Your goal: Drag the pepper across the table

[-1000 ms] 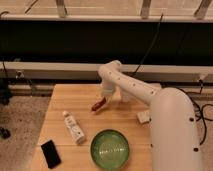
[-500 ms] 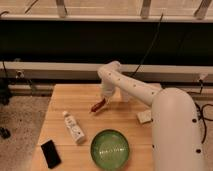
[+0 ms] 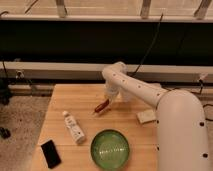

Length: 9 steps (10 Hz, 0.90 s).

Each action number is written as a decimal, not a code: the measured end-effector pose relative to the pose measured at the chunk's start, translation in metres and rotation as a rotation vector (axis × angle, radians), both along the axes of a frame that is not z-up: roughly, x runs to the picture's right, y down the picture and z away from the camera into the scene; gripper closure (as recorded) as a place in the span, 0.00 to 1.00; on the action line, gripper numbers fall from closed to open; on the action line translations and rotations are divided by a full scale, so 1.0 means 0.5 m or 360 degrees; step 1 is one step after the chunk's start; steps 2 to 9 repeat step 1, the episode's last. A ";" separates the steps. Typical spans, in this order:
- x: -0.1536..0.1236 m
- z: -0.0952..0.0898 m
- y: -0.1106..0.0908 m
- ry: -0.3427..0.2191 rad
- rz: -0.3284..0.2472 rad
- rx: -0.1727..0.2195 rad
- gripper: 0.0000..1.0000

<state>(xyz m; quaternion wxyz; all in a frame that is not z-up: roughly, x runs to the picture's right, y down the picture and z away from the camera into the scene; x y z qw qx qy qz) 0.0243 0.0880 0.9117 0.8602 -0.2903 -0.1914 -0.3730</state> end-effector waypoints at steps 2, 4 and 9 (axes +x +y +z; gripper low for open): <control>0.012 -0.003 0.001 0.0005 0.0003 0.0000 1.00; 0.012 -0.003 0.001 0.0005 0.0003 0.0000 1.00; 0.012 -0.003 0.001 0.0005 0.0003 0.0000 1.00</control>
